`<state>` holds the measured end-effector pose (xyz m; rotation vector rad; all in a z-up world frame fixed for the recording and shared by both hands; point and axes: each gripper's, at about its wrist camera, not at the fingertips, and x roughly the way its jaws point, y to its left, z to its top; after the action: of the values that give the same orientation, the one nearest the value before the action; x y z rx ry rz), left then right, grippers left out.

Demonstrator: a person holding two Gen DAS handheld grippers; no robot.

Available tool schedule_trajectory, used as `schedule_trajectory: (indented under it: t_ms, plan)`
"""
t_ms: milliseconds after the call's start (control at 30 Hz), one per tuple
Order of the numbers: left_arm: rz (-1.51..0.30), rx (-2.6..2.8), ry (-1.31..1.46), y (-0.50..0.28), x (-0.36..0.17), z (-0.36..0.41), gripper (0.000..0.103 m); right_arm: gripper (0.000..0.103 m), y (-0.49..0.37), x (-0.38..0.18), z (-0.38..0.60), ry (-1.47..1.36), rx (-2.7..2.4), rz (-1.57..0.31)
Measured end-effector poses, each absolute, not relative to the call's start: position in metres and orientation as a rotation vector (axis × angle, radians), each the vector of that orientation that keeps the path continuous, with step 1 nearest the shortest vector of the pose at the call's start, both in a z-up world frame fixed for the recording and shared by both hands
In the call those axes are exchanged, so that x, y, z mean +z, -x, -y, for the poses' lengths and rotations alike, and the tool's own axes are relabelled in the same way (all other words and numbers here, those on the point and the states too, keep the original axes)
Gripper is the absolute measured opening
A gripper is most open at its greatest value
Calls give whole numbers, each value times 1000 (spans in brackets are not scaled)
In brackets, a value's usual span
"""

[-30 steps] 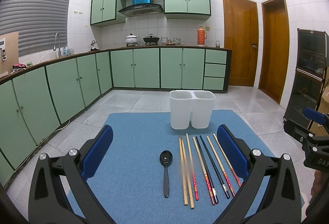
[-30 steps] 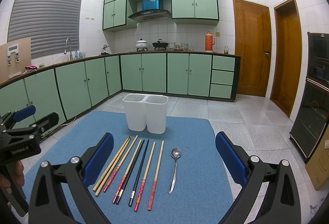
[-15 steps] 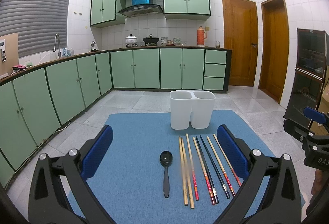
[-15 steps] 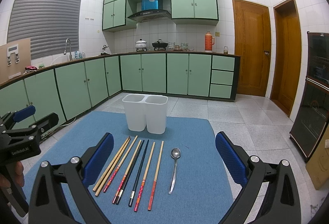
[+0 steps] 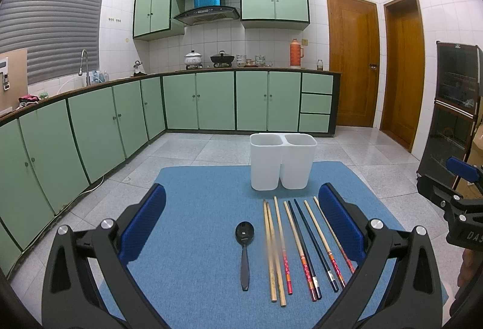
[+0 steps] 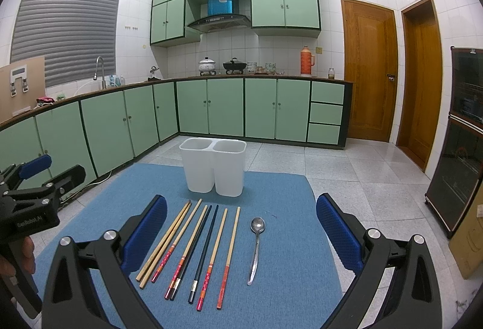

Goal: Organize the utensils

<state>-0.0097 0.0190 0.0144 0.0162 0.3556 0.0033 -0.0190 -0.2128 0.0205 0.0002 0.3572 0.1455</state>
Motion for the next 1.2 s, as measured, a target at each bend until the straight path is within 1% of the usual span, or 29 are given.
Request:
schedule_trajectory:
  t_ms: [667,900,1067,1200]
  plan:
    - [-368,12,-24,7,12,-21,98,97,17,18,214,1,142,-367]
    - [-512,62,-28,-25,-10,-49,98,97,-10,-3,225,-34,106,-450]
    - [-626,47,-25,-63,-36,-59,98,97,-45,-23,233,-56,97,-544]
    - [-727,35,-27,-94,-61,-59,98,90,-74,-42,237,-69,115,-623]
